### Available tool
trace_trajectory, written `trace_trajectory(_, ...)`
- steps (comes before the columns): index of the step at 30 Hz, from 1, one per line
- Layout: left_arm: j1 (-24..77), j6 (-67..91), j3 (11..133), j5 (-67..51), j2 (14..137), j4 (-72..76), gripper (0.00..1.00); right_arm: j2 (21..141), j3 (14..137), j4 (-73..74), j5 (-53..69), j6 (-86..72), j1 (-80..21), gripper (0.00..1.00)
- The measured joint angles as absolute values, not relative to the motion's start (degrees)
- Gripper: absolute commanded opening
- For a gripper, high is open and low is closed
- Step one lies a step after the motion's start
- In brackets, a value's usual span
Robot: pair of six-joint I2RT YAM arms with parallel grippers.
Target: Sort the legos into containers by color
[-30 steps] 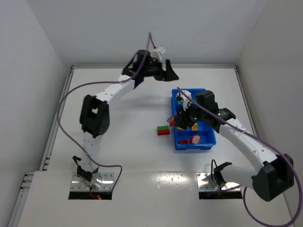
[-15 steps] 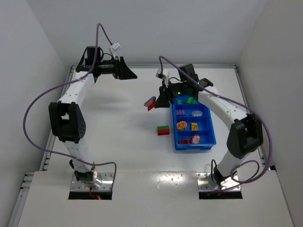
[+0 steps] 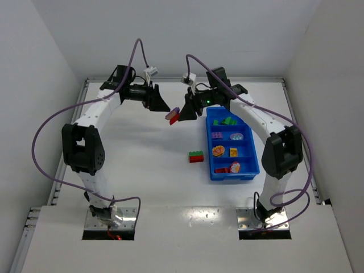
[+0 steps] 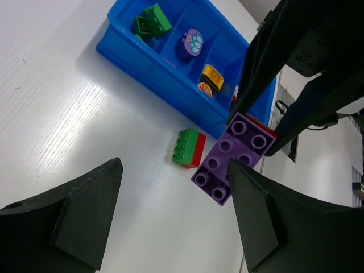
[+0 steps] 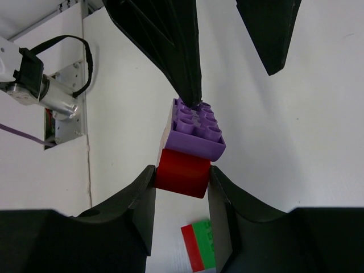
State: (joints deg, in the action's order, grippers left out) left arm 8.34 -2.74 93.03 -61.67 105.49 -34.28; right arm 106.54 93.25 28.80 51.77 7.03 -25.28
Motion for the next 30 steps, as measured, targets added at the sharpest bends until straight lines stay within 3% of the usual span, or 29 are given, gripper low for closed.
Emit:
trace_trajectory(14, 8.6, -3.9, 96.1, -69.2, 105.5, -36.0, 0.84, 106.6, 93.2, 28.8, 53.0, 7.1, -24.9, 0.00)
trace_trajectory(30, 9.6, -5.1, 95.0, -70.2, 105.5, -37.2, 0.84, 106.6, 95.5, 28.8, 54.1, 7.1, -24.9, 0.00)
